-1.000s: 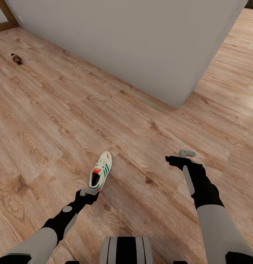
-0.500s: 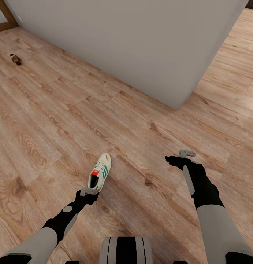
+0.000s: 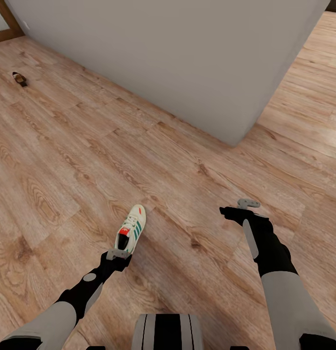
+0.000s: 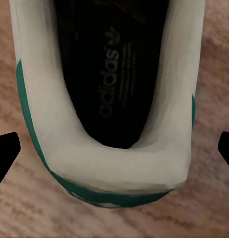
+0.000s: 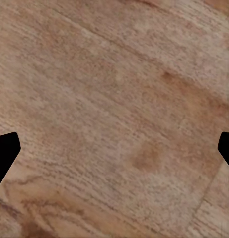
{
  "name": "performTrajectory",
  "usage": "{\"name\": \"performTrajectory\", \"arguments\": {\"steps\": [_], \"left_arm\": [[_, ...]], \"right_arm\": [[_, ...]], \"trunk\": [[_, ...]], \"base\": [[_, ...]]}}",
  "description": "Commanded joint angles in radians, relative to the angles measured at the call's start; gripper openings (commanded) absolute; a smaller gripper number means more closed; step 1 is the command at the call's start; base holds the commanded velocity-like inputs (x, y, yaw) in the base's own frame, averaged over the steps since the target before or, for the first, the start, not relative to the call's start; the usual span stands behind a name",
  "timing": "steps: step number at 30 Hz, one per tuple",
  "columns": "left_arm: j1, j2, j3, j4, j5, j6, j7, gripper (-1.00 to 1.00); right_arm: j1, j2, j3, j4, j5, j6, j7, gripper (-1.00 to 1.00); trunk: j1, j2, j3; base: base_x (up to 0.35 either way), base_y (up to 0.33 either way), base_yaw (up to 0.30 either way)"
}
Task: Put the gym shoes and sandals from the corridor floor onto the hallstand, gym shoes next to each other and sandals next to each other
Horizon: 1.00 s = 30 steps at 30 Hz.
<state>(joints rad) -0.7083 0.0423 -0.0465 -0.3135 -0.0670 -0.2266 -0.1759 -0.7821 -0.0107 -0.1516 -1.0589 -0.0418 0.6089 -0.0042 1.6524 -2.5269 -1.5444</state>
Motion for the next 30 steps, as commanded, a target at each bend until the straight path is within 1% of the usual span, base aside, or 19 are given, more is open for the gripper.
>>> {"name": "performTrajectory", "arguments": {"steps": [1,17,28,29,30], "left_arm": [[0.0,0.001,-0.004,0.001,-0.007,-0.005,0.003,1.0],[0.0,0.0,-0.005,0.001,-0.008,-0.004,0.003,1.0],[0.0,-0.001,-0.006,0.001,-0.008,-0.005,0.003,1.0],[0.0,-0.001,-0.005,0.001,-0.008,-0.005,0.004,-1.0],[0.0,-0.001,-0.004,0.001,-0.008,-0.005,0.004,-1.0]], "right_arm": [[0.0,0.0,-0.001,-0.001,-0.004,0.005,0.0,1.0],[0.0,0.0,-0.001,-0.001,-0.004,0.005,0.0,1.0],[0.0,0.0,-0.002,-0.001,-0.004,0.005,0.0,1.0],[0.0,0.0,-0.002,-0.001,-0.004,0.005,0.0,1.0],[0.0,0.0,-0.002,-0.001,-0.004,0.005,0.0,1.0]], "trunk": [[0.0,0.0,-0.001],[0.0,0.0,-0.001],[0.0,0.0,-0.001],[0.0,0.0,-0.001],[0.0,0.0,-0.001]], "base": [[0.016,-0.015,0.0],[0.002,-0.001,0.0],[0.056,0.0,0.0],[0.006,0.0,0.0],[0.004,0.0,0.0]]}}
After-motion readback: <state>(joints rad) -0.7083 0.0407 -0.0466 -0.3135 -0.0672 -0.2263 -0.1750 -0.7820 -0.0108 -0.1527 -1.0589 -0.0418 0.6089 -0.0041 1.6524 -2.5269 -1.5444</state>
